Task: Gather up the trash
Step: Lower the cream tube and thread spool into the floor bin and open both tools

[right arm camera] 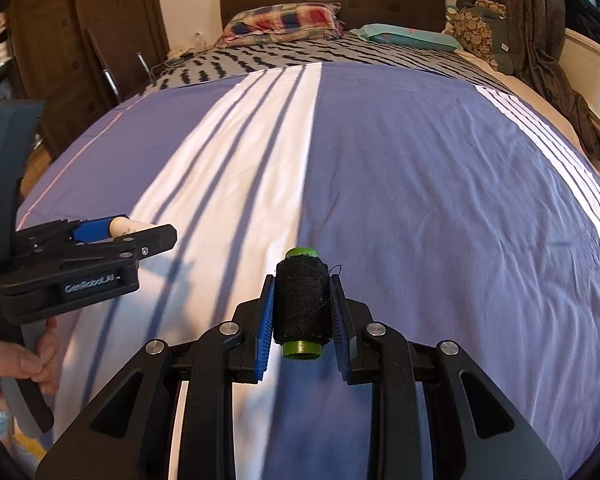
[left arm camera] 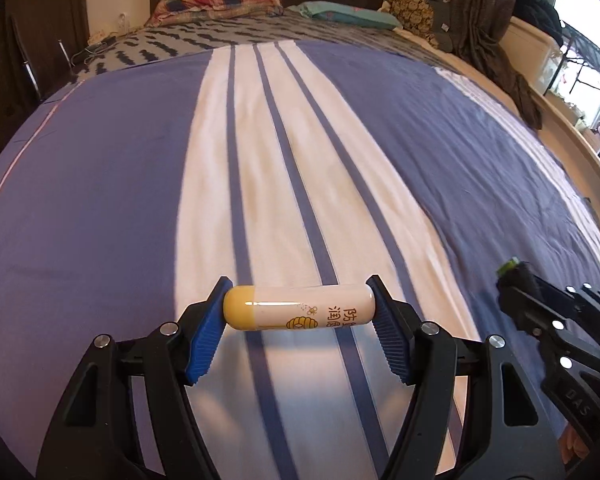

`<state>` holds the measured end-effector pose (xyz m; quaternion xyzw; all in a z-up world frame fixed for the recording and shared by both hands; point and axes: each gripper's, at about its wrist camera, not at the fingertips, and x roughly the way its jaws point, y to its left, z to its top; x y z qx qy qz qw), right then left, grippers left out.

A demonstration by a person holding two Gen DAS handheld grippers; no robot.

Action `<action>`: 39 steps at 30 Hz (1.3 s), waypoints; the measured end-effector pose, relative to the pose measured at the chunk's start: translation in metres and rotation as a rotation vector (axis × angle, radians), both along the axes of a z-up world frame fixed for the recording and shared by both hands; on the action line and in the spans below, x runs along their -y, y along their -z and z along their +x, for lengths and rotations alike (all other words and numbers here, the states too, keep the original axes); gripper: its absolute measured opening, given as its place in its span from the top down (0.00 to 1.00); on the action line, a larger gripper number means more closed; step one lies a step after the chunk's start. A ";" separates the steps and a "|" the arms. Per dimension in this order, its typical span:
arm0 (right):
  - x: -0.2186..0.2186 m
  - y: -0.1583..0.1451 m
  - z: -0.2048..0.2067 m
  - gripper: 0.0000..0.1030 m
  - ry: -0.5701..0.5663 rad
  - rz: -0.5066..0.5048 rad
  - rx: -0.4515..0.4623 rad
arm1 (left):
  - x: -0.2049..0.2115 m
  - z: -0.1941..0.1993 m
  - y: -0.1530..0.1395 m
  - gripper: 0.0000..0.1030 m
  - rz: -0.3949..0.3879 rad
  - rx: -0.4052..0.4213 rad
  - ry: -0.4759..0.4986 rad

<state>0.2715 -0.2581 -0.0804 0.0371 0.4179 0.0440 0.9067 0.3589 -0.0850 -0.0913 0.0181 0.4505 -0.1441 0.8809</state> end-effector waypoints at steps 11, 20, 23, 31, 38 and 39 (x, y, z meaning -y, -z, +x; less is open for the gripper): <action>-0.022 -0.019 -0.117 0.74 -0.030 0.024 0.045 | -0.034 -0.153 -0.027 0.37 -0.030 0.066 -0.009; -0.036 -0.008 -0.220 0.74 -0.074 0.075 0.077 | -0.057 -0.281 -0.003 0.37 -0.037 0.094 -0.001; -0.039 0.009 -0.247 0.74 -0.085 0.099 0.050 | -0.061 -0.308 0.021 0.37 -0.045 0.047 0.002; -0.050 0.063 -0.286 0.74 -0.092 0.099 -0.072 | -0.061 -0.356 0.091 0.37 -0.017 -0.106 0.017; -0.065 0.109 -0.290 0.74 -0.128 0.090 -0.195 | -0.055 -0.364 0.145 0.37 0.018 -0.244 0.039; -0.068 0.115 -0.289 0.74 -0.134 0.092 -0.213 | -0.052 -0.364 0.151 0.37 0.021 -0.263 0.044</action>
